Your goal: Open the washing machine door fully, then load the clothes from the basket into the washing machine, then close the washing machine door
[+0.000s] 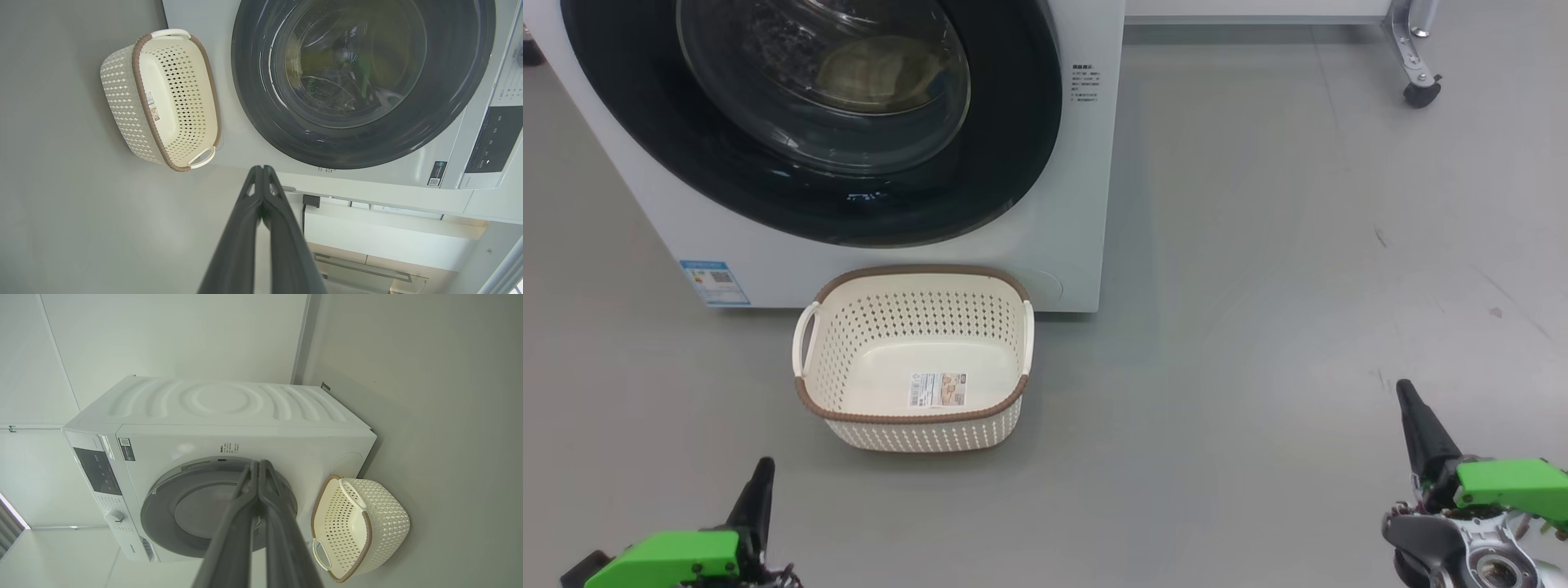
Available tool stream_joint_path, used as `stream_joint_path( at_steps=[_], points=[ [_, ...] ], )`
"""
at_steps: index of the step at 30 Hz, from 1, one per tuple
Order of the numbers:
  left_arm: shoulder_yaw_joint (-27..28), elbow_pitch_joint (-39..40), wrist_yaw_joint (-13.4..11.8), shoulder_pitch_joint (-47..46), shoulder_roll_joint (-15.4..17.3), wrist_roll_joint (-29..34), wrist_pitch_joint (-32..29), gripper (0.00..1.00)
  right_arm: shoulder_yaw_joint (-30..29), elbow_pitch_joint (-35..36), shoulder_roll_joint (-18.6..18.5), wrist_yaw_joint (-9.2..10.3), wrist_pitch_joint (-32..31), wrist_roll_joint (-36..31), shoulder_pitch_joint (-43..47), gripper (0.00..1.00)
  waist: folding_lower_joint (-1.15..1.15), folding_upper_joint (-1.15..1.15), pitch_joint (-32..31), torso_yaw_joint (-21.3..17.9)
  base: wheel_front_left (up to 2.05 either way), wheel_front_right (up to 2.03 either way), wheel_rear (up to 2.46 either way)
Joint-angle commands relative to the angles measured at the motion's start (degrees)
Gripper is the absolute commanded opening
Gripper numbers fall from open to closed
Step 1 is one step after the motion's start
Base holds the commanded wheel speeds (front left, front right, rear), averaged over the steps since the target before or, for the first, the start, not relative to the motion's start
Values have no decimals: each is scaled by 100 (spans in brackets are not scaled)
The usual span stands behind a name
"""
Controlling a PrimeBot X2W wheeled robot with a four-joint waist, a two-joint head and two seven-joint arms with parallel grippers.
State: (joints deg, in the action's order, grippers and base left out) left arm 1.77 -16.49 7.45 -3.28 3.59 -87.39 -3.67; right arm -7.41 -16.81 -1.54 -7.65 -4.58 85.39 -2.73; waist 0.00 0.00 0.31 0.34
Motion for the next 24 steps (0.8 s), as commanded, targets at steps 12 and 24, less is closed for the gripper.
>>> stream_joint_path(
  at_steps=[12, 24],
  points=[
    [379, 246, 3, -283, 0, -557, -204, 0, 90, 279, -133, 16, -191, 678, -346, 0, 0, 0, -13, -34, 0, 0, 0],
    [394, 246, 3, -284, -11, -544, -217, 0, 90, 279, -133, 16, -191, 678, -346, 0, 0, 0, -13, -34, 0, 0, 0]
  ],
)
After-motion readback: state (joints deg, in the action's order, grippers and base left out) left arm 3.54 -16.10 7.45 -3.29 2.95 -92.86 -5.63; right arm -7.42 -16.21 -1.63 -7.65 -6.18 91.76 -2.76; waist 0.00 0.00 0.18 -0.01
